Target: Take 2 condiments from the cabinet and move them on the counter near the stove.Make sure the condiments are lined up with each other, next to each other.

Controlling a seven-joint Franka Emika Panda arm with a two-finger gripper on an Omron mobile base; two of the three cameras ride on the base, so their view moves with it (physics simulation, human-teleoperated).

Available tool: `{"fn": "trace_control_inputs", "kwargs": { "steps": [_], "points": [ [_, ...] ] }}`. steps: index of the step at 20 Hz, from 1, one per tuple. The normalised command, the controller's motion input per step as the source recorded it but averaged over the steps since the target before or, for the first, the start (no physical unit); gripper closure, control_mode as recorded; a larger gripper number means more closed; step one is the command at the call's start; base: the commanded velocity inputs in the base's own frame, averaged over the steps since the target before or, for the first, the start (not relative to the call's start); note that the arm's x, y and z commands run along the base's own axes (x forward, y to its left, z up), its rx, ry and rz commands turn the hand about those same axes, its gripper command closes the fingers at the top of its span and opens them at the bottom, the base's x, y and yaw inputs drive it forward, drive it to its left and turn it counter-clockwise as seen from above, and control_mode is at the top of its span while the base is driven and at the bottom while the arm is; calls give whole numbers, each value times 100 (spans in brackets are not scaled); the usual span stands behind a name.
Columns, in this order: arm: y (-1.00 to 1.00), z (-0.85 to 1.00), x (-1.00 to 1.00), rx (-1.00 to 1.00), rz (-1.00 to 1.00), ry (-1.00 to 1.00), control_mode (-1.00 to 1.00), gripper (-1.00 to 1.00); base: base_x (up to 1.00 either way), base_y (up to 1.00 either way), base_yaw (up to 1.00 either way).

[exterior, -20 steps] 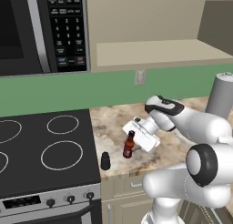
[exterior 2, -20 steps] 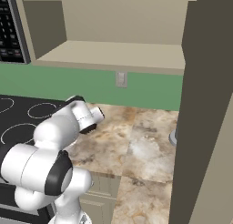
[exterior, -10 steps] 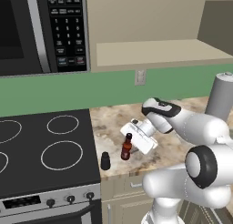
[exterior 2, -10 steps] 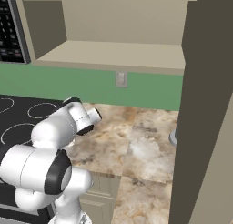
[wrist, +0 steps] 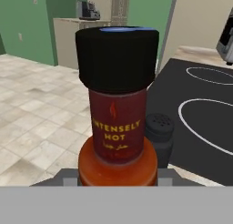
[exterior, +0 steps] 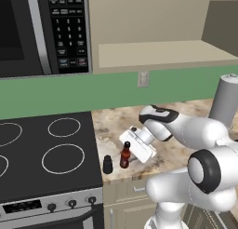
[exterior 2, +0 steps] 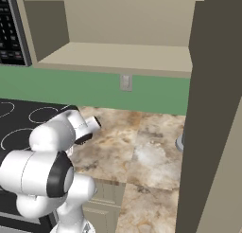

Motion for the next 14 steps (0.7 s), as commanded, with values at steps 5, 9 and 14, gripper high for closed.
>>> {"fn": "trace_control_inputs", "kwargs": {
  "steps": [5, 9, 14],
  "points": [
    [13, -11, 0, 0, 0, 0, -100, 100, 0, 0, 0],
    [10, -8, 0, 0, -1, -1, -100, 100, 0, 0, 0],
    [7, -8, 0, 0, -1, -1, -100, 100, 0, 0, 0]
  ]
}}
